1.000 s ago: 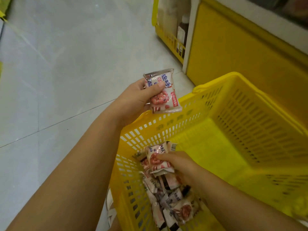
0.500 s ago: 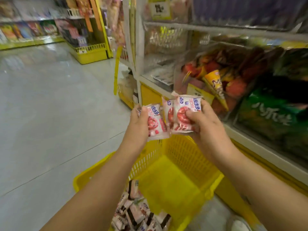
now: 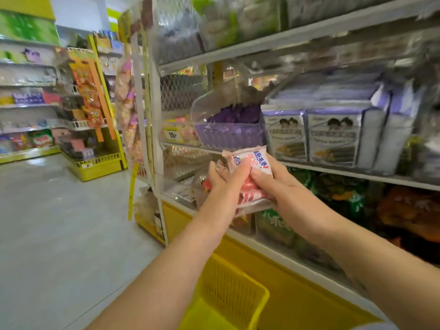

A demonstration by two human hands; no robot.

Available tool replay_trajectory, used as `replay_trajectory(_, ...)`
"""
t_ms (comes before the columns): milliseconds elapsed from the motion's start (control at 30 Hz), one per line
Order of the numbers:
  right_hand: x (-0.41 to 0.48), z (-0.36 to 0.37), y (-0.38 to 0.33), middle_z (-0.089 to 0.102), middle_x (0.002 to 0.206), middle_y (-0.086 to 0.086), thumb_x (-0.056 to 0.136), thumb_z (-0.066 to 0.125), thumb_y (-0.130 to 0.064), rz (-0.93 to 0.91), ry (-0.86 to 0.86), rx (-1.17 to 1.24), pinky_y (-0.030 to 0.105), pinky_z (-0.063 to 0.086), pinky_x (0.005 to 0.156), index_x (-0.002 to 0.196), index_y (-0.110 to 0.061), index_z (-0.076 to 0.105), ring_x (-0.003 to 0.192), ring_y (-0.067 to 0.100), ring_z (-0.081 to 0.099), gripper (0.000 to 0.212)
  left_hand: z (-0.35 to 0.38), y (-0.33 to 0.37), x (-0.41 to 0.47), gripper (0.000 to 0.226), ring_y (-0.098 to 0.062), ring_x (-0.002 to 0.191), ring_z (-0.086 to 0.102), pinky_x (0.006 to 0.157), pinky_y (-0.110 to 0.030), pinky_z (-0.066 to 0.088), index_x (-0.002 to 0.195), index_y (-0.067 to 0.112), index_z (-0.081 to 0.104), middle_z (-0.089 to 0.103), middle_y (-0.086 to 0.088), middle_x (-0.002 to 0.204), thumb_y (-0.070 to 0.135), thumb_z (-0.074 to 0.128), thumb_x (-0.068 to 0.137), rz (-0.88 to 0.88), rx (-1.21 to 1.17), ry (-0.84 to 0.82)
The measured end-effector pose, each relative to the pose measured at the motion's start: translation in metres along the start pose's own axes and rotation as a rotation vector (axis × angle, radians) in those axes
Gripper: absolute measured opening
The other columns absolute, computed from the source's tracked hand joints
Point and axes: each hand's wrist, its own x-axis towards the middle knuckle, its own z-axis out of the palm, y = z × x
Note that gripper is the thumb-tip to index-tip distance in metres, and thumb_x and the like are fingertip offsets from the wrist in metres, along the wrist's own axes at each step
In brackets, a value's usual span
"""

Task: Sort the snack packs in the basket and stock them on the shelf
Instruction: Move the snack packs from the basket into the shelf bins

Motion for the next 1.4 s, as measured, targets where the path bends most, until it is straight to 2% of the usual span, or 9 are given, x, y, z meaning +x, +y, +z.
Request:
replay_trajectory(100, -0.015, -0.022, -0.032, 0.061, 0.126, -0.01, 0.084, 0.06, -0.047, -0.092, 0.146, 0.043, 0.026, 0.056, 0.081, 0.118, -0.061, 0.045, 0.104, 0.008, 0.066, 0.04, 0.036, 0.029, 0.001, 0.117, -0.024, 0.119, 0.059, 0.103, -0.052, 0.043, 0.149, 0.041, 0.011, 0.049, -0.004, 0.143, 0.072, 0.068, 0.052, 0.068, -0.106, -0.082)
replay_trajectory(200, -0.034, -0.041, -0.054, 0.058, 0.126, -0.015, 0.081, 0.063, -0.057, -0.245, 0.34, -0.09, 0.028, 0.052, 0.088, 0.131, -0.052, 0.04, 0.109, 0.002, 0.062, 0.054, 0.076, 0.061, 0.003, 0.113, -0.027, 0.12, 0.058, 0.105, -0.054, 0.041, 0.152, 0.027, 0.017, 0.05, -0.01, 0.142, 0.071, 0.065, 0.059, 0.152, -0.129, -0.186)
replay_trajectory(300, -0.048, -0.07, -0.084, 0.062, 0.122, -0.019, 0.087, 0.06, -0.043, -0.334, 0.368, -0.148, 0.014, 0.05, 0.085, 0.13, -0.043, 0.047, 0.111, -0.001, 0.06, 0.045, 0.12, 0.089, 0.004, 0.112, -0.02, 0.123, 0.056, 0.108, -0.045, 0.042, 0.154, 0.017, 0.011, 0.047, -0.009, 0.145, 0.07, 0.062, 0.07, 0.186, -0.123, -0.309)
replay_trajectory(467, -0.07, -0.131, -0.122, 0.07, 0.114, -0.003, 0.077, 0.072, -0.028, -0.268, 0.482, -0.113, 0.036, 0.054, 0.086, 0.129, -0.029, 0.053, 0.104, 0.016, 0.067, 0.055, 0.192, 0.118, -0.003, 0.087, -0.017, 0.123, 0.056, 0.103, -0.031, 0.047, 0.152, 0.012, 0.022, 0.053, -0.01, 0.14, 0.061, 0.043, 0.083, 0.262, -0.043, -0.529)
replay_trajectory(600, -0.093, -0.173, -0.142, 0.071, 0.11, 0.001, 0.08, 0.066, -0.015, -0.258, 0.589, -0.208, 0.029, 0.056, 0.083, 0.123, -0.021, 0.059, 0.1, 0.018, 0.068, 0.044, 0.24, 0.126, 0.003, 0.066, -0.033, 0.124, 0.051, 0.096, -0.034, 0.043, 0.146, 0.008, 0.036, 0.051, -0.018, 0.139, 0.055, 0.026, 0.099, 0.38, 0.3, -0.492)
replay_trajectory(700, -0.107, -0.214, -0.163, 0.072, 0.105, -0.003, 0.083, 0.066, -0.008, -0.184, 0.682, -0.441, 0.024, 0.056, 0.083, 0.12, -0.024, 0.062, 0.098, 0.015, 0.068, 0.041, 0.269, 0.132, 0.01, 0.072, -0.026, 0.128, 0.049, 0.102, -0.031, 0.034, 0.138, 0.015, 0.051, 0.056, -0.01, 0.136, 0.062, 0.017, 0.096, 0.376, 0.607, -0.553)
replay_trajectory(867, -0.116, -0.276, -0.192, 0.056, 0.117, 0.002, 0.072, 0.068, -0.045, 0.204, 0.92, -1.108, 0.032, 0.056, 0.079, 0.129, -0.04, 0.053, 0.087, 0.019, 0.065, 0.059, 0.298, 0.129, 0.035, 0.035, -0.027, 0.116, 0.051, 0.091, -0.046, 0.027, 0.116, 0.029, 0.06, 0.059, 0.0, 0.115, 0.051, 0.041, 0.096, 0.767, 1.231, -0.228)
replay_trajectory(1033, -0.101, -0.305, -0.19, 0.046, 0.128, 0.01, 0.073, 0.051, -0.066, 0.482, 0.865, -1.613, 0.038, 0.046, 0.079, 0.131, -0.048, 0.043, 0.097, 0.032, 0.06, 0.062, 0.32, 0.119, 0.065, 0.05, -0.03, 0.126, 0.044, 0.101, -0.043, 0.037, 0.136, 0.02, 0.047, 0.05, -0.008, 0.134, 0.044, 0.051, 0.092, 0.934, 1.397, -0.277)
replay_trajectory(1400, -0.072, -0.344, -0.156, 0.016, 0.154, 0.012, 0.082, 0.037, -0.077, 0.7, 0.518, -1.9, 0.046, 0.04, 0.099, 0.147, -0.043, 0.01, 0.128, 0.04, 0.042, 0.078, 0.364, 0.103, 0.116, 0.059, -0.031, 0.143, 0.021, 0.118, -0.05, 0.012, 0.151, 0.018, 0.02, 0.032, -0.012, 0.152, 0.023, 0.047, 0.099, 0.836, 1.509, -0.389)
